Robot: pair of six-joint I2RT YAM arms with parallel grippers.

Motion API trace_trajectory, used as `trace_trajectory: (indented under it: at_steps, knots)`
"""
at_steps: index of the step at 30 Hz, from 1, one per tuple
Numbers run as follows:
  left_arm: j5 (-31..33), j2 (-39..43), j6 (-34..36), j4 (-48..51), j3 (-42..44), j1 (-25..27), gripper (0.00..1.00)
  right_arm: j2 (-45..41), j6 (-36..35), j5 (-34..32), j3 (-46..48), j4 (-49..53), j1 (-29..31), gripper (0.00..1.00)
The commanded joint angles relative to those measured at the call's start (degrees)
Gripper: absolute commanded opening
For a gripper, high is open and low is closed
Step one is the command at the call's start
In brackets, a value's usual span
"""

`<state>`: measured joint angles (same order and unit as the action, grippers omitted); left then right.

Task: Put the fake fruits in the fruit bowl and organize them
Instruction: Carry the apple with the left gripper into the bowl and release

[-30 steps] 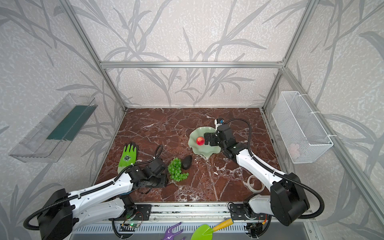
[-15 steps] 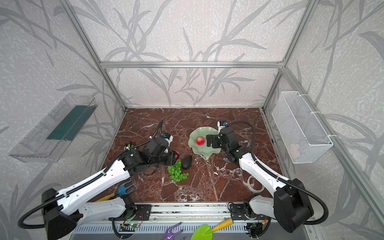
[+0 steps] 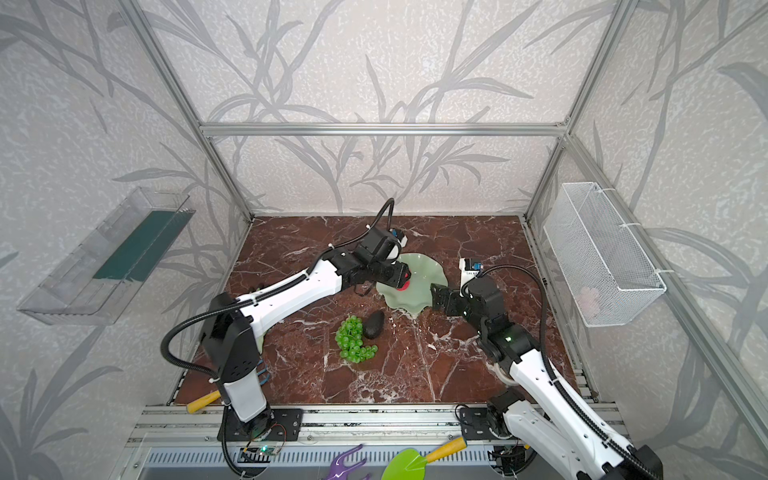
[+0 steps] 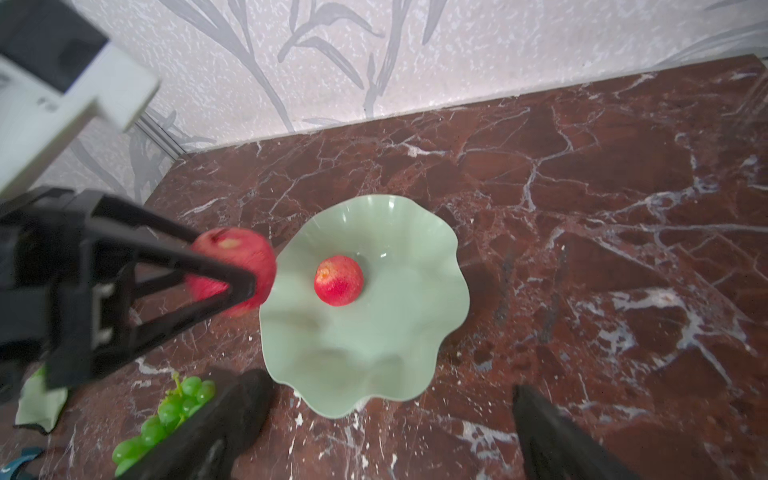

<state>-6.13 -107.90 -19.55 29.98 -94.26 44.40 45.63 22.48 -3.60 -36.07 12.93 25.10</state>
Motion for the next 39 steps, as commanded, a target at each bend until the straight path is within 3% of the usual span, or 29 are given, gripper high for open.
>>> trace_trajectory:
  at_steps: [1, 10, 20, 23, 31, 35, 39]
  knots:
    - [-1.9, -6.3, 2.6, 1.1, -7.2, -0.4, 0.51, -2.7, 0.0, -0.3, 1.0, 5.9, -0.3, 0.99]
    - [-0.7, -24.8, 2.3, 7.1, -26.0, -0.4, 0.52, -5.1, 1.0, 2.7, 2.8, 7.2, -0.3, 1.0]
    - [2.6, -31.4, -0.4, 8.1, -30.4, -0.4, 0.54, -5.3, 0.8, 4.4, 3.8, 6.4, -0.3, 1.0]
    - [2.8, -32.2, -1.3, 7.8, -30.5, -0.4, 0.57, -4.9, 0.8, 4.7, 3.7, 5.9, -0.3, 1.0]
    - [3.0, -31.5, -1.8, 8.8, -31.2, -0.4, 0.76, -3.8, 0.5, 4.4, 3.0, 5.5, -0.3, 1.0]
    - [4.1, -27.6, -1.8, 8.7, -31.3, -0.5, 0.78, -3.6, -1.0, 3.2, 1.6, 5.8, -0.3, 1.0]
    - [9.0, -19.7, -1.5, 7.9, -29.0, -0.8, 0.79, -1.5, -2.2, 4.7, -0.8, 6.0, -0.3, 0.98]
